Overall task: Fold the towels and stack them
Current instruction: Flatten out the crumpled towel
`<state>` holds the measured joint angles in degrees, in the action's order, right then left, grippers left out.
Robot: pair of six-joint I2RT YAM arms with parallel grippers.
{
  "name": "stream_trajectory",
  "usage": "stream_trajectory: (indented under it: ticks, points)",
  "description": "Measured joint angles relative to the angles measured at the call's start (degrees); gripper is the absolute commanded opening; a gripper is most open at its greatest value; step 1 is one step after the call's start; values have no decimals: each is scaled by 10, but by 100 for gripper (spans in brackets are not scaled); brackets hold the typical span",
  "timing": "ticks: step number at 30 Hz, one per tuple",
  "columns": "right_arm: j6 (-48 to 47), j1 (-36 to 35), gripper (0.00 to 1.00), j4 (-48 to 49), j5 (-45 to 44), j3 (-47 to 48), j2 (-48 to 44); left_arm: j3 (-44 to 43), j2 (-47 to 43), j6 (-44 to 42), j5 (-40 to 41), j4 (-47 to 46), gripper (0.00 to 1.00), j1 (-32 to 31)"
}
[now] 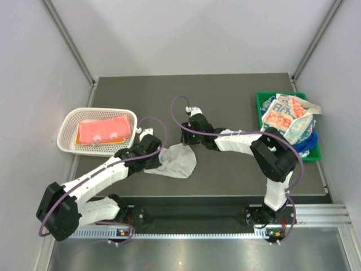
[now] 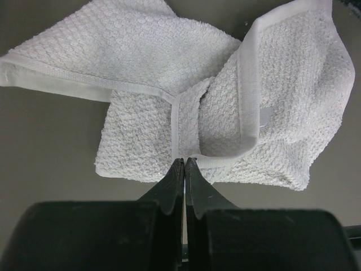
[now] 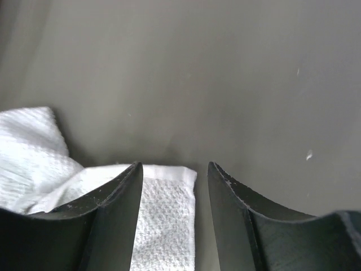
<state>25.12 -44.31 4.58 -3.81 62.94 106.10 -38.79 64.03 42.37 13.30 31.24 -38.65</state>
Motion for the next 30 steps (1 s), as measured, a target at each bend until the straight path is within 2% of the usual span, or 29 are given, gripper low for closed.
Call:
stream_trajectory:
  ticks: [6,10,18,26,30]
  points:
    - [11,-13,49,-54,-38,2,20,-1,1,0,-5,0,0,1]
    - [15,-31,49,-71,-65,37,42,-1,6,0,-6,-1,0,2]
    - [18,-66,26,-98,-124,77,72,-5,10,0,-8,-1,0,2]
    - [26,-67,25,-110,-159,50,50,-14,10,-1,-8,-1,0,3]
    - [27,-66,3,-110,-158,45,47,-16,10,-1,-8,-1,0,3]
